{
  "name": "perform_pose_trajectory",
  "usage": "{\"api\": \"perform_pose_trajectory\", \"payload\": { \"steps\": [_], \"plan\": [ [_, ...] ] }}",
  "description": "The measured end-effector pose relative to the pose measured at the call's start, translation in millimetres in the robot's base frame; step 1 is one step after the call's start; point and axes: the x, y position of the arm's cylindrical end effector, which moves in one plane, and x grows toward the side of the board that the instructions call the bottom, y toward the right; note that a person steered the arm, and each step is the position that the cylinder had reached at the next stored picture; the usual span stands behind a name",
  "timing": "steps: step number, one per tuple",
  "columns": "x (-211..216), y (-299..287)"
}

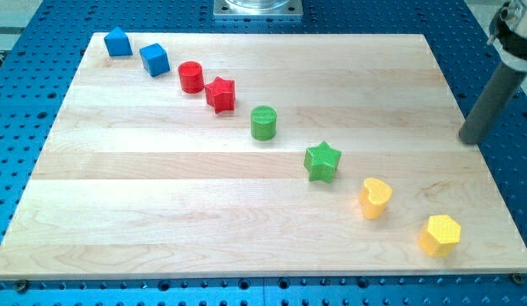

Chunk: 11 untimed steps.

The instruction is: Move the yellow heart towards the bottom left corner

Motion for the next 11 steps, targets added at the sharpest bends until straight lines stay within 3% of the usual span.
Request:
{"api": "perform_pose_trajectory", "payload": {
  "steps": [1, 2, 5, 6, 8, 9, 11],
  "plan": [
    [54.9, -57.0],
    [62.5, -109.8],
    [76.3, -118.1],
    [89.0, -188.3],
    [99.4, -196.3],
    [112.1, -172.4],
    [129.2, -212.5]
  ]
}}
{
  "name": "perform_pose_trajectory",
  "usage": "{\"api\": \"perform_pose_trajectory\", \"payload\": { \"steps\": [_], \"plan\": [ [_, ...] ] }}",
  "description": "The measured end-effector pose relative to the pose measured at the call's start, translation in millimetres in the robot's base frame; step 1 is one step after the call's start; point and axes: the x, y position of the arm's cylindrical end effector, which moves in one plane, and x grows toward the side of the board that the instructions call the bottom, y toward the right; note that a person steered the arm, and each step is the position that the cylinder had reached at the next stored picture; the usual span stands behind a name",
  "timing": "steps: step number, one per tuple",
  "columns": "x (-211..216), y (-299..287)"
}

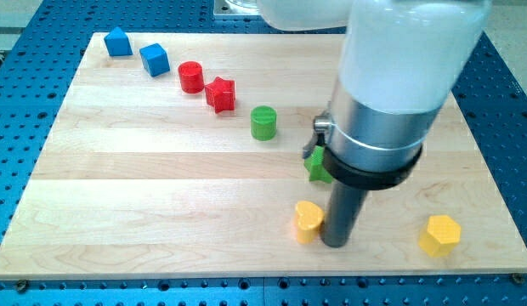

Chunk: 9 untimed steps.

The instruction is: Move the yellow heart towards the bottom left corner

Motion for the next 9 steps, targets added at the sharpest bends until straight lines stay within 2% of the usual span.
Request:
{"api": "perform_pose_trajectory", "payload": {
  "steps": [1, 2, 3, 4, 6, 7, 8, 9],
  "plan": [
    [-3.3, -43.8],
    [-28.8, -97.0],
    [-36.4, -60.4],
    [-30.4, -119.3],
    [-60.3, -160.7],
    [-32.1, -195.8],
    [-18.1, -171.8],
    [13.6, -192.8]
  ]
}}
